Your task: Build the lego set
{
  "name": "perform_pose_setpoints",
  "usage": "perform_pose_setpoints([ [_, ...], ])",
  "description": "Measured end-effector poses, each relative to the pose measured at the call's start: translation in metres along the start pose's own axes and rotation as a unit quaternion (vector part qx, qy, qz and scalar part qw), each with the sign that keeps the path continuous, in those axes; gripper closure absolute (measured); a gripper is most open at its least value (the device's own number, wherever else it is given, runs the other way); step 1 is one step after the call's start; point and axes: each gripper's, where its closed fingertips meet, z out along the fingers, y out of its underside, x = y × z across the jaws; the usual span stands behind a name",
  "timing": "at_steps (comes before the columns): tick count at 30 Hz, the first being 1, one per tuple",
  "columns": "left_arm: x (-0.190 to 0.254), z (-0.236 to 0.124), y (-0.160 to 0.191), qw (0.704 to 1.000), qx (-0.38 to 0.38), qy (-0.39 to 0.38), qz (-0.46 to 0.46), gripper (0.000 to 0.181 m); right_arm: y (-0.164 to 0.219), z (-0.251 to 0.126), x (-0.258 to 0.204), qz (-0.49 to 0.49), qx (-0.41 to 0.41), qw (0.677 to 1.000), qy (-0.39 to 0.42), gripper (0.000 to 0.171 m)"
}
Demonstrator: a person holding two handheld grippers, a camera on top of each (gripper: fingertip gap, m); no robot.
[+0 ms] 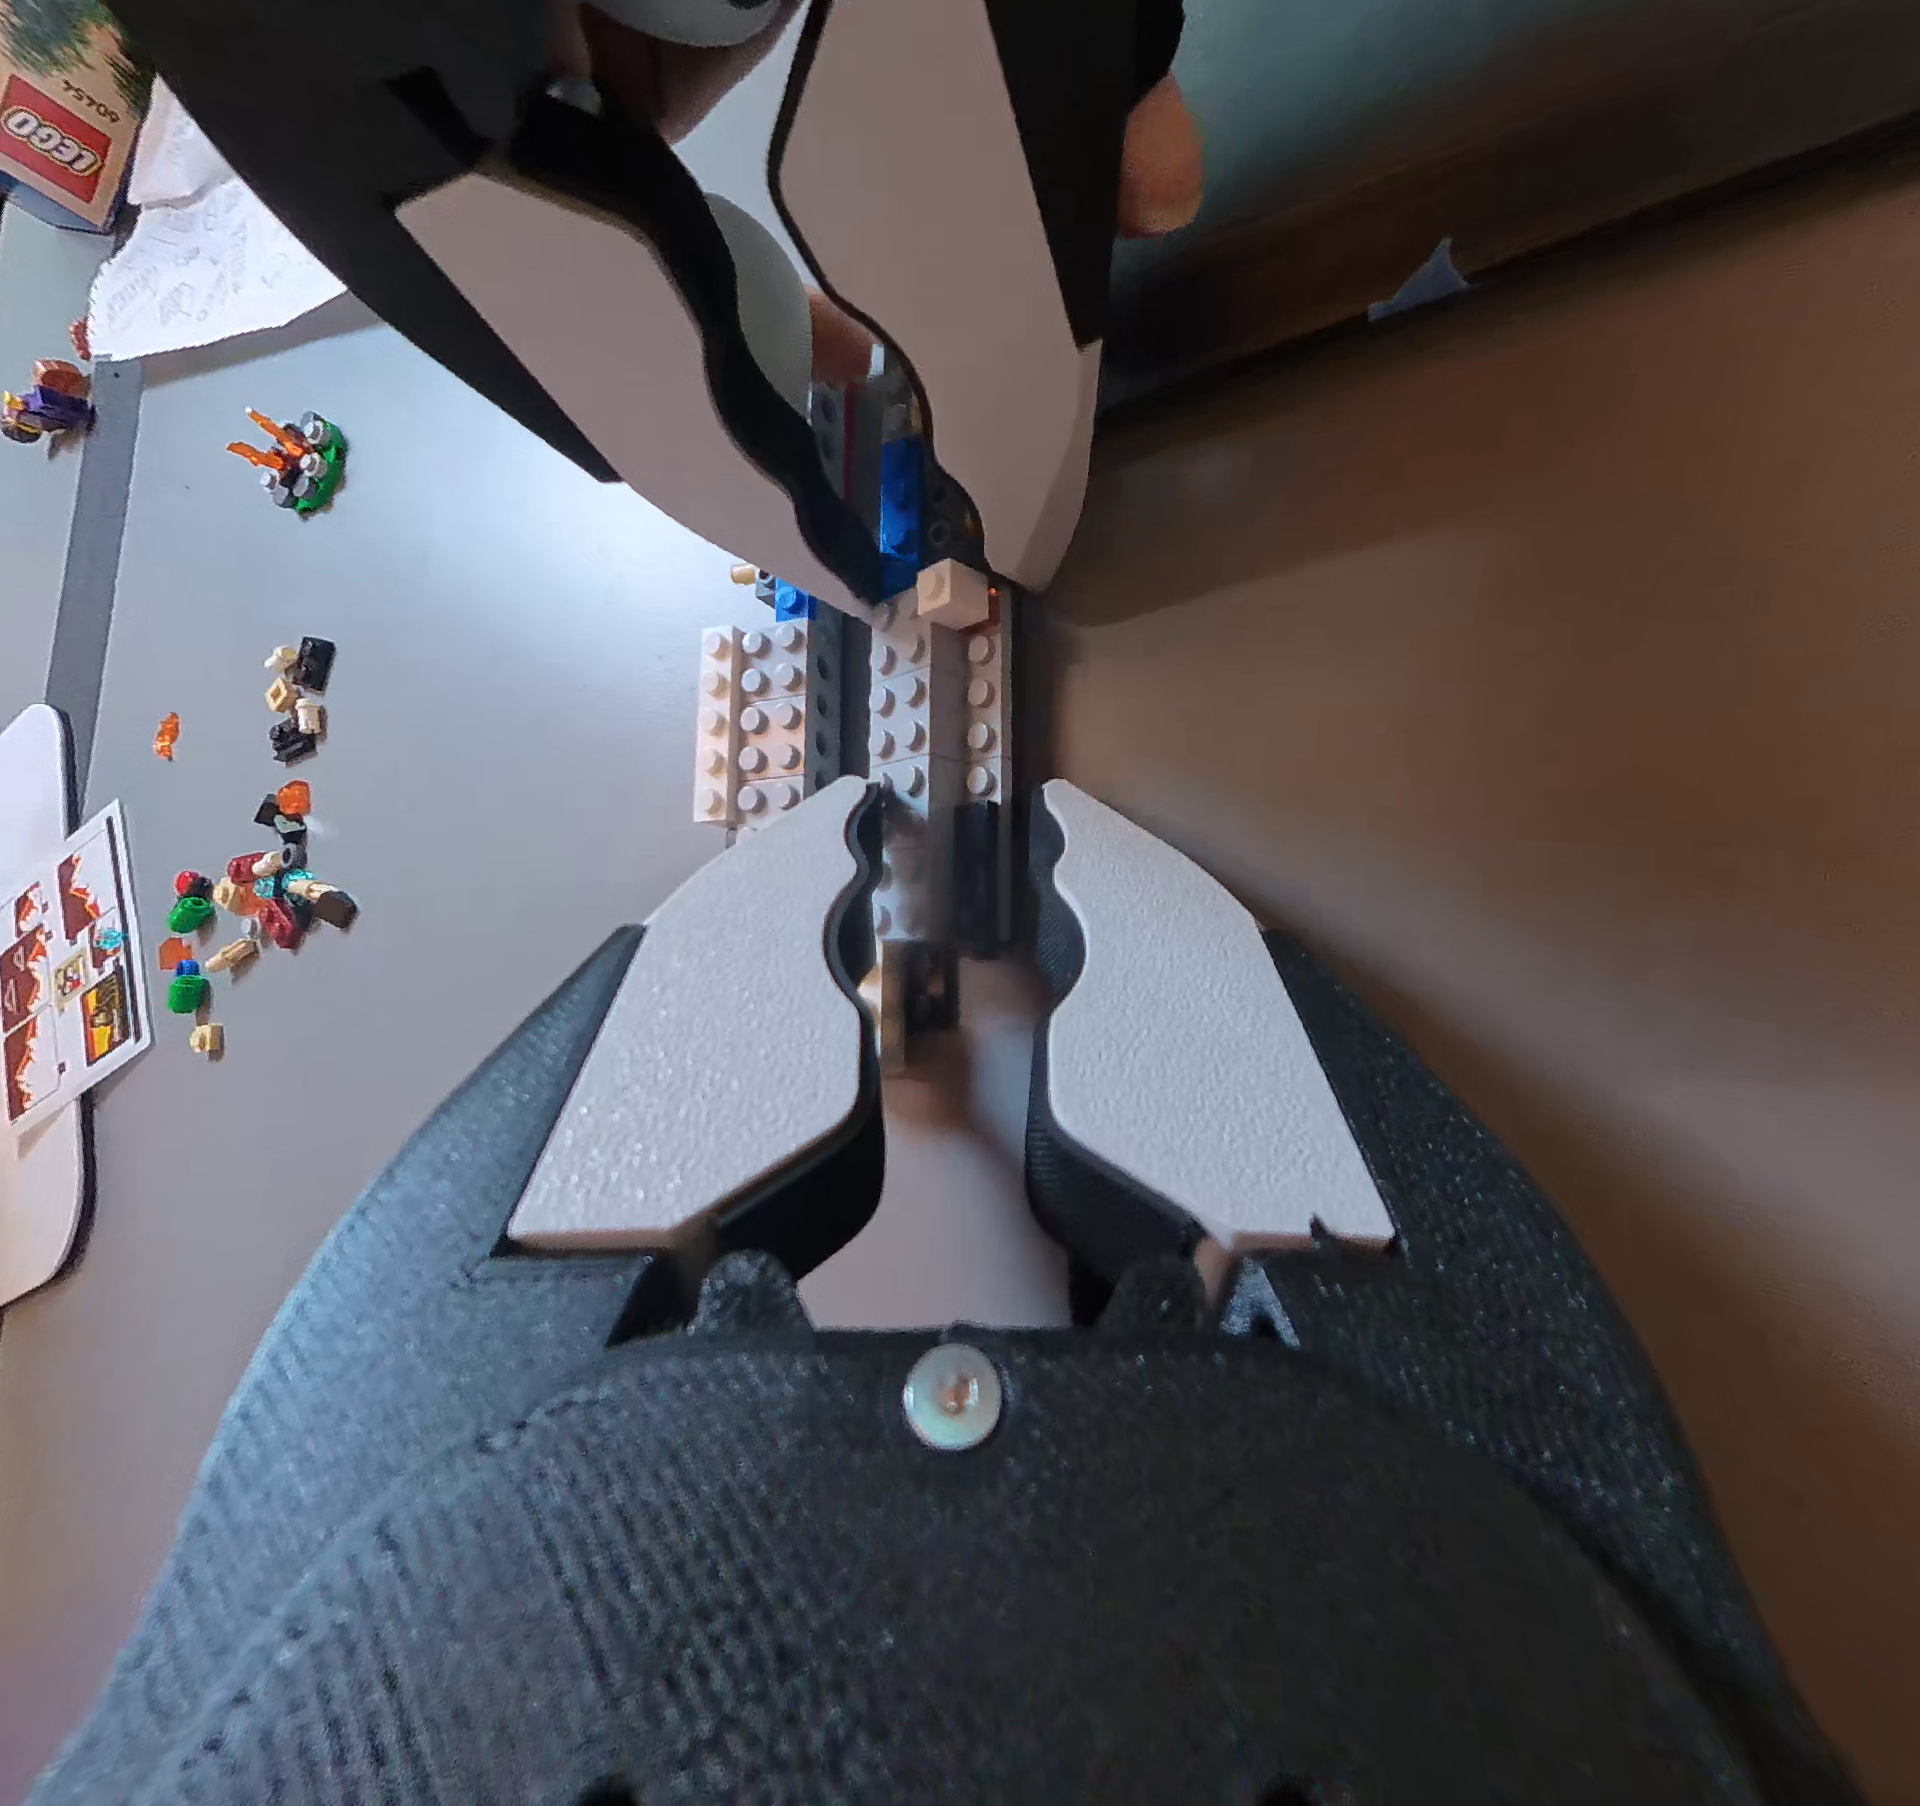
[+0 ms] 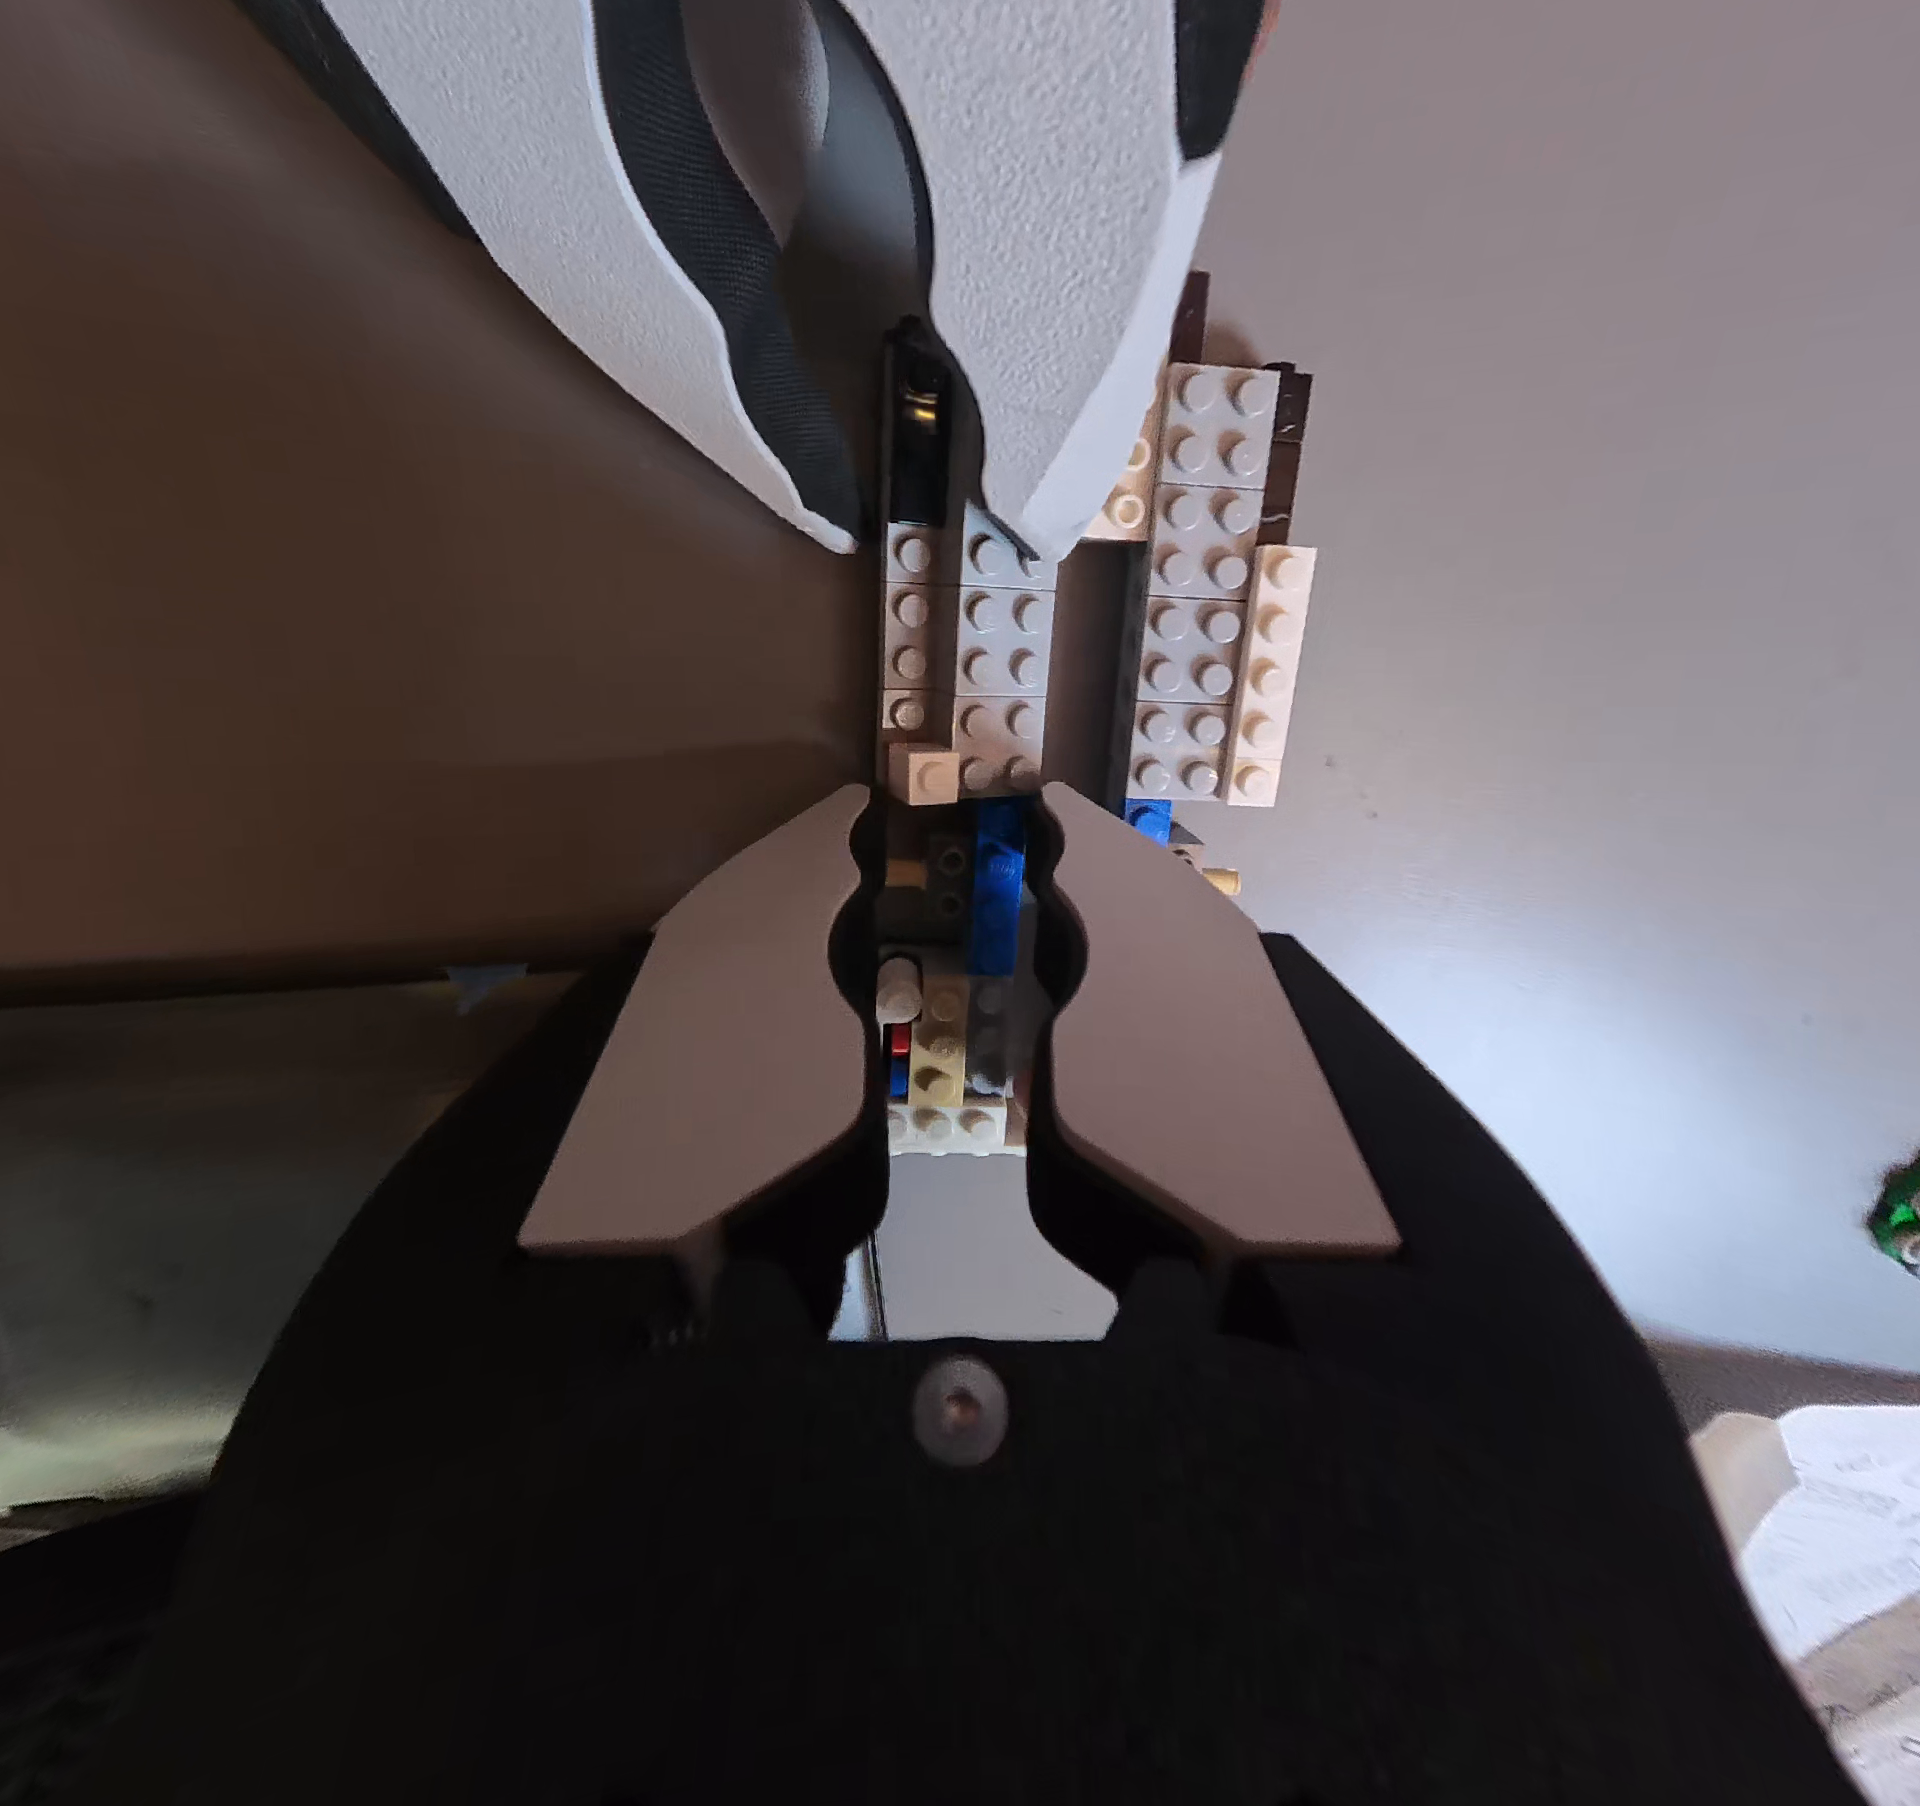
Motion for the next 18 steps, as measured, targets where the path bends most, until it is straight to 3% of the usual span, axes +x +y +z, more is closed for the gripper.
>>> perform_pose_setpoints([
  [8, 0.000, 0.001, 0.000, 1.000, -0.001, -0.012, 0.019, 0.155, 0.016, -0.007, -0.002, -0.035, -0.050, 0.998, -0.020, 0.136],
  [18, -0.004, -0.001, 0.003, 1.000, 0.003, -0.018, 0.022, 0.155, 0.011, -0.007, 0.000, -0.011, -0.013, 1.000, -0.015, 0.147],
])
